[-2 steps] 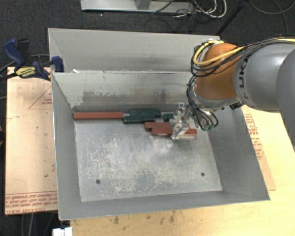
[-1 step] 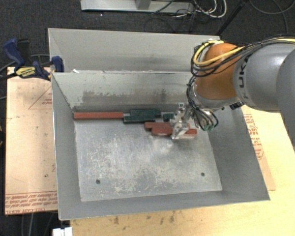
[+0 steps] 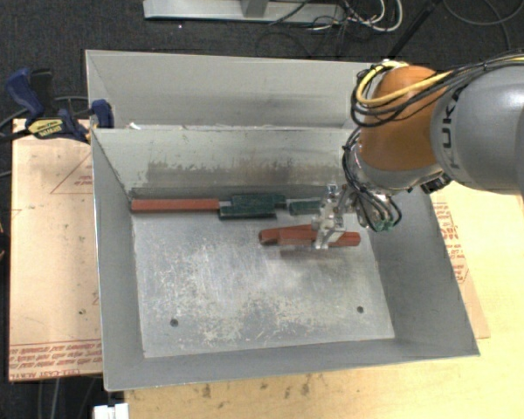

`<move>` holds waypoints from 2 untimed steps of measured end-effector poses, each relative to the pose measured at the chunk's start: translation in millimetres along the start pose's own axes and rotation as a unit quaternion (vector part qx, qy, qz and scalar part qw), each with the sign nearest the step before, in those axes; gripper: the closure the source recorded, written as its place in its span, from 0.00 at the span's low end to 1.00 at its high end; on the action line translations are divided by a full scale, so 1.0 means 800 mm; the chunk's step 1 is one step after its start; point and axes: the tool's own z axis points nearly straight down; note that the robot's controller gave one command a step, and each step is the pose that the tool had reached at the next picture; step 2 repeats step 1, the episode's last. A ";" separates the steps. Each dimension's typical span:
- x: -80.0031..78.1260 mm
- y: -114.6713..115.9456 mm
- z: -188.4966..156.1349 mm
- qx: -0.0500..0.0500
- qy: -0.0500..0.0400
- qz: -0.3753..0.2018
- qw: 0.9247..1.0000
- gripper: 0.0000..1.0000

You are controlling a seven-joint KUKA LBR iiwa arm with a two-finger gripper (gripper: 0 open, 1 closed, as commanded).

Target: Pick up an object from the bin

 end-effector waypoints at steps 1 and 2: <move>-0.012 -0.010 -0.274 0.000 -0.001 -0.008 1.000 1.00; -0.012 -0.010 -0.274 0.000 -0.001 -0.008 1.000 1.00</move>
Offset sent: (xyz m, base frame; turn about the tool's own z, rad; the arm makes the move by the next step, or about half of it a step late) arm 0.0000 0.0000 0.0000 0.0000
